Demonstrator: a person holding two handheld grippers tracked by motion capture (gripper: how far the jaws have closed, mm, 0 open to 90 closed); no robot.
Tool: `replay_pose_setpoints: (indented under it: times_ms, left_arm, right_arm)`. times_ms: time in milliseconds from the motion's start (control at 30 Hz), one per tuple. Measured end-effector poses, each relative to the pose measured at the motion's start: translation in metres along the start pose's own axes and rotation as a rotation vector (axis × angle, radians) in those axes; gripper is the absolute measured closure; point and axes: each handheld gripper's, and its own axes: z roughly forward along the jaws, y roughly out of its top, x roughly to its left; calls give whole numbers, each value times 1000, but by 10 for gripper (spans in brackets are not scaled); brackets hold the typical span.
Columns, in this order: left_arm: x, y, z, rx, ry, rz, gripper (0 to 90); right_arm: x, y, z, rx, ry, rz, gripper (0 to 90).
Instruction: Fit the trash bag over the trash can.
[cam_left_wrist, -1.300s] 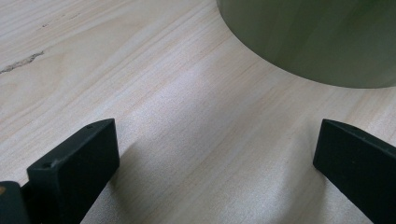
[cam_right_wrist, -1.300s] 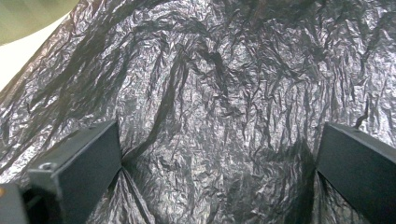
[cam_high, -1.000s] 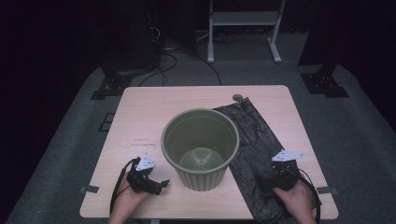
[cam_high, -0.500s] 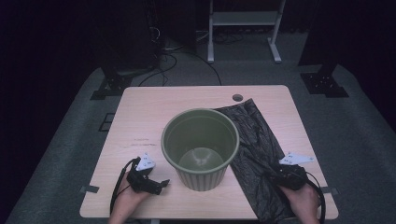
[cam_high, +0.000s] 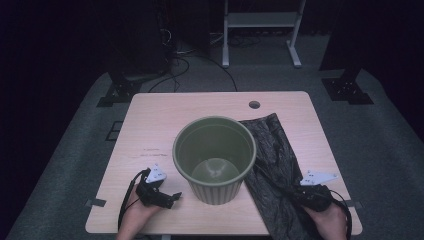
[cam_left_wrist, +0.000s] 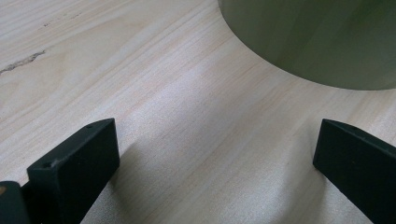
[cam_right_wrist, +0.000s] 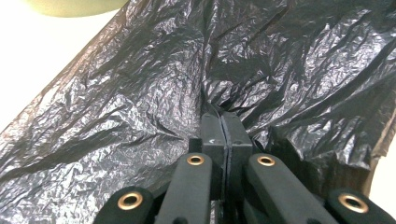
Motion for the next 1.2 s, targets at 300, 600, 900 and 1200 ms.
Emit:
replay_pose_setpoints:
  times_ms: [300, 600, 900, 1200]
  left_arm:
    - [0, 0, 0, 0, 2, -1, 0]
    - [0, 0, 0, 0, 2, -2, 0]
    - [0, 0, 0, 0, 2, -2, 0]
    - [0, 0, 0, 0, 1, -2, 0]
  right_arm:
    - [13, 0, -15, -38, -11, 17, 552]
    - [-12, 30, -11, -66, -128, 120, 149]
    - [-41, 35, 10, -9, -181, 186, 128]
    - [-55, 31, 23, 5, -111, 231, 129]
